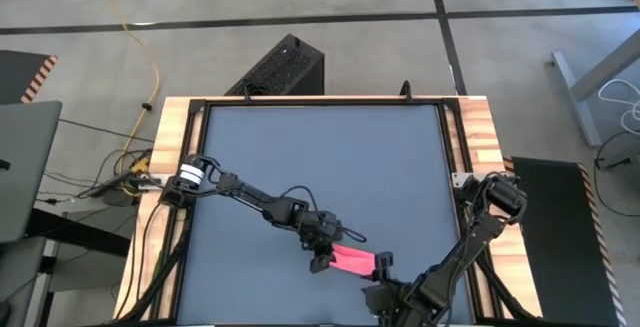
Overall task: Roll towel
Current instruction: Roll the microfiber towel
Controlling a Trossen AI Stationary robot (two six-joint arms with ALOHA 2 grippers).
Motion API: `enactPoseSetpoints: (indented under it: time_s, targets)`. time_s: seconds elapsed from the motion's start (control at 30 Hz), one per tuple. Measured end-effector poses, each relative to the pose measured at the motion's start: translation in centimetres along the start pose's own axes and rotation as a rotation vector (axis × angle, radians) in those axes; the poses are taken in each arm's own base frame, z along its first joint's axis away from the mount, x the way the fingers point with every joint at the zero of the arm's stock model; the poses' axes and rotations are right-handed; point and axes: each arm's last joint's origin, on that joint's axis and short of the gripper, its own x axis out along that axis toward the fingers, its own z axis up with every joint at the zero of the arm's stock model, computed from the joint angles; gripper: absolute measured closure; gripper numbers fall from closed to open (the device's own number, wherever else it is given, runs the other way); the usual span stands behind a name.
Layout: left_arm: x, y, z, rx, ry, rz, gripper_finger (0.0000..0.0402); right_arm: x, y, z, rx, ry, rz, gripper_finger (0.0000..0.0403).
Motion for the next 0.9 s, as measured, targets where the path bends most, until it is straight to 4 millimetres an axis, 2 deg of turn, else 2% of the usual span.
enactPoseSetpoints:
  time_s: [0.17,0.27,0.43,0.67,0.77,0.9]
  targets:
    - [0.0,0.0,0.0,0.0,0.0,0.0,0.0395,-0.2,0.0,0.2,0.008,0.02,0.017,0.017]
    - [0.0,0.0,0.0,0.0,0.001,-0.001,0.0395,0.0,0.0,-0.1,-0.006,0.024,0.013,0.0146]
    - [0.0,0.0,0.0,0.0,0.004,-0.006,0.0395,0.5,0.0,-1.2,-0.036,0.045,-0.007,0.0151]
    - [0.0,0.0,0.0,0.0,0.004,-0.007,0.0395,2.7,1.0,-3.4,-0.122,0.118,-0.071,0.0158]
    - [0.0,0.0,0.0,0.0,0.004,-0.007,0.0395,3.4,1.0,-4.3,-0.106,0.144,-0.134,0.0158]
    - [0.0,0.0,0.0,-0.001,0.009,-0.017,0.0395,3.4,0.8,-4.5,-0.051,0.154,-0.165,0.0158]
